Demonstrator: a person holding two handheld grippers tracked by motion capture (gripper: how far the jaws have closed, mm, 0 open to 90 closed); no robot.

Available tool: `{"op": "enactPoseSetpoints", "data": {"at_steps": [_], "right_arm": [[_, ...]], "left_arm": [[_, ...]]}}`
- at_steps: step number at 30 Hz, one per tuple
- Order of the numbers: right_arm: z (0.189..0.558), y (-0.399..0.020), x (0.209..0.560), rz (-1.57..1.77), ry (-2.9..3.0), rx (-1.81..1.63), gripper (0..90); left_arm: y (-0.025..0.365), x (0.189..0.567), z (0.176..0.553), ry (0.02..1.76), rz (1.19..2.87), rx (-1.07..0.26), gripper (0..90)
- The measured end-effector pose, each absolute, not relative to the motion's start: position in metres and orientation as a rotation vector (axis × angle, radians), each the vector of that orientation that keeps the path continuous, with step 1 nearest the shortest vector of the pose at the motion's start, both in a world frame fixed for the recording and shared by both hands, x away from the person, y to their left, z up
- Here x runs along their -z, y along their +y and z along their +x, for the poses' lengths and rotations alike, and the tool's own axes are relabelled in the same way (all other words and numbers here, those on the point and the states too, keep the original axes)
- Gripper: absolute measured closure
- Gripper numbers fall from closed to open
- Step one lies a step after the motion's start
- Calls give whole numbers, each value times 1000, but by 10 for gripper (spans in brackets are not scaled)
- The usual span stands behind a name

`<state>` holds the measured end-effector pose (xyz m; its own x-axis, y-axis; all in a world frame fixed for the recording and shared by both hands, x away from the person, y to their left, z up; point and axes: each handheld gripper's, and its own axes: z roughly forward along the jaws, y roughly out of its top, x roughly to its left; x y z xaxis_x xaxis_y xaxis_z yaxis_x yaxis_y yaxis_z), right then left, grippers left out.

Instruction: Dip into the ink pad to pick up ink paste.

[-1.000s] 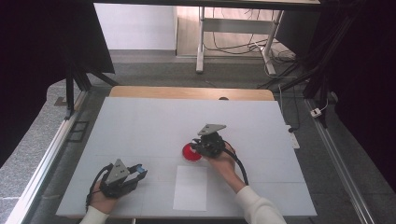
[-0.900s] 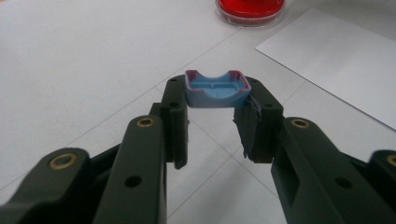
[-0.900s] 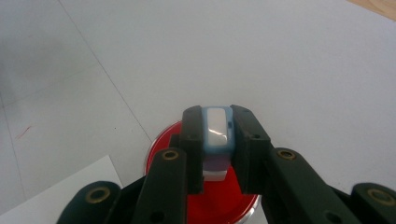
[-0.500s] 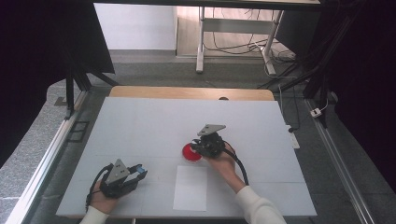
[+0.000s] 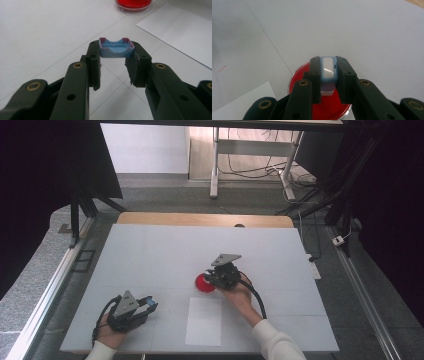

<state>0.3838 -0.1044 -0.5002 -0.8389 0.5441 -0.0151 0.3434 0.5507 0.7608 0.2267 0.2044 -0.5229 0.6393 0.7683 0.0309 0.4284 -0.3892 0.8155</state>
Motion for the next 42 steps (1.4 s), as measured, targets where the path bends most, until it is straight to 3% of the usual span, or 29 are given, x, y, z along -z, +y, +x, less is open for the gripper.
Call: {"op": "enactPoseSetpoints", "data": {"at_steps": [42], "right_arm": [[377,-106,485,709,2533,-1244,750]], "left_arm": [[205,523,227,931,2037,-522,657]]}}
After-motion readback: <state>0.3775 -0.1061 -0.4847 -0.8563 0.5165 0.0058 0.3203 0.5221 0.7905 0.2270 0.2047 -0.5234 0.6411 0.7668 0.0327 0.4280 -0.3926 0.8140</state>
